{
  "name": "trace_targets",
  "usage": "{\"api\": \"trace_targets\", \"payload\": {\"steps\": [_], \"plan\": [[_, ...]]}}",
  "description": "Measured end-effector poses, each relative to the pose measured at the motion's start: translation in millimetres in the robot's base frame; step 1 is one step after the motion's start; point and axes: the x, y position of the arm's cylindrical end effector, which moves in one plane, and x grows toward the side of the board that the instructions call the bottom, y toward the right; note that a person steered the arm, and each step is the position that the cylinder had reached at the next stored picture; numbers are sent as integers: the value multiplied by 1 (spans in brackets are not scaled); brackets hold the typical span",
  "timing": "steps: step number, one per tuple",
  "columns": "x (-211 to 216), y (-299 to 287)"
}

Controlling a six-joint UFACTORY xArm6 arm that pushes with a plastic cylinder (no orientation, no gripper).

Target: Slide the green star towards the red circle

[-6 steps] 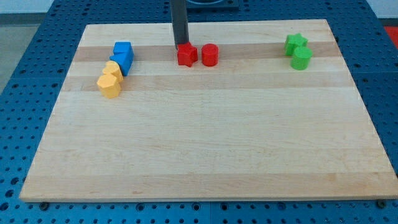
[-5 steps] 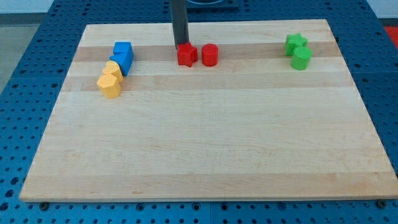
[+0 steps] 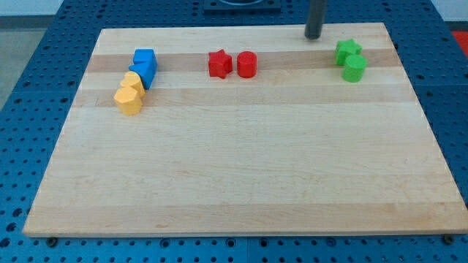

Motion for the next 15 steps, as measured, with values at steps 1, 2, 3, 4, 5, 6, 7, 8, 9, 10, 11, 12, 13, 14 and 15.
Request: {"api": "trace_targets", "payload": {"steps": [1, 2, 3, 4, 5, 6, 7, 8, 9, 10, 11, 12, 13, 14, 15], "plan": [[0, 40], [2, 72], [19, 93], [44, 99], [63, 97], [64, 81], [63, 69], [63, 50], [63, 31], [63, 10], [69, -8], [78, -20], [92, -29], [99, -34], [99, -43]]}}
